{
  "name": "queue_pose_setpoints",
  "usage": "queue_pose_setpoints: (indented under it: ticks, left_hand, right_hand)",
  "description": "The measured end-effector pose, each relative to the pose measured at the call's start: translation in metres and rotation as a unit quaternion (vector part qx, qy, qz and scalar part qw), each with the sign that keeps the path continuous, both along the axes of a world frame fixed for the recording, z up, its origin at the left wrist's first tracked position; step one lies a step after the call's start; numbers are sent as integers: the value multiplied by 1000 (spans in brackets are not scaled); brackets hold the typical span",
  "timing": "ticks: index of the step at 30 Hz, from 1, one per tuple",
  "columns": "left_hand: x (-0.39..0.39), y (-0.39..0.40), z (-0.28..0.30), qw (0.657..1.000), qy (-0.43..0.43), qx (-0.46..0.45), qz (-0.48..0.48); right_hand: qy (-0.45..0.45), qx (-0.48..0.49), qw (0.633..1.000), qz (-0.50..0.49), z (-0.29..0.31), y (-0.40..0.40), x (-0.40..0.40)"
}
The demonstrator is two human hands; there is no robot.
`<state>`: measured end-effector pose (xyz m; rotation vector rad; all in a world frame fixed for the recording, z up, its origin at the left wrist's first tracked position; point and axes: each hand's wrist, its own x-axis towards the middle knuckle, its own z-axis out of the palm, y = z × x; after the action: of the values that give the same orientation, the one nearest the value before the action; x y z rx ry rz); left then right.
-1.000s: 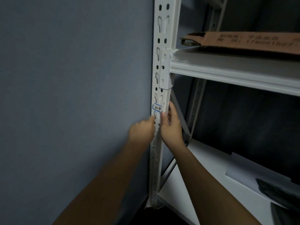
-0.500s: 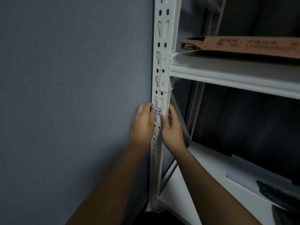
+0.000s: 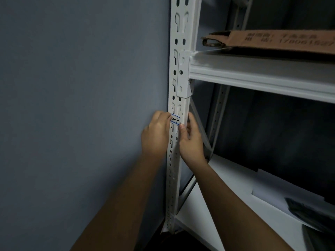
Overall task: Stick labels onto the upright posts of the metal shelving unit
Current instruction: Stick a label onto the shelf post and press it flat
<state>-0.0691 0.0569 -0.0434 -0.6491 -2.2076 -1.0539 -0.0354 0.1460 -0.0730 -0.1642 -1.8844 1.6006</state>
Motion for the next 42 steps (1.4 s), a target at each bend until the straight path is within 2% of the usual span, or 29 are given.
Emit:
queue_pose_setpoints:
  ticks: [2,8,16,19,27,34,42]
  left_hand:
    - [0,0,0,1000,10,-21,10]
    - [1,2,6,984,112,-113,86]
    - [-2,5,15,977,82,-160,116]
    - [-5,7,18,958,94,-222,153]
    - [-9,7,16,948,141,-234,162]
    - [-9,6,19,931,140,-285,181]
    - [-6,3,18,943,138,-264,152]
  right_hand:
    - [2,-5,1000,6,1,0,1]
    - [-2,3,1000,7,6,-1,4]
    - [6,-4,1000,12,4,0,3]
    - [0,-7,1000,15,2,1,1]
    - [-7,-9,1000,17,4,2,1]
    - [-6,-8,999,30,6,4,3]
    - [5,-2,1000,31,3,5,1]
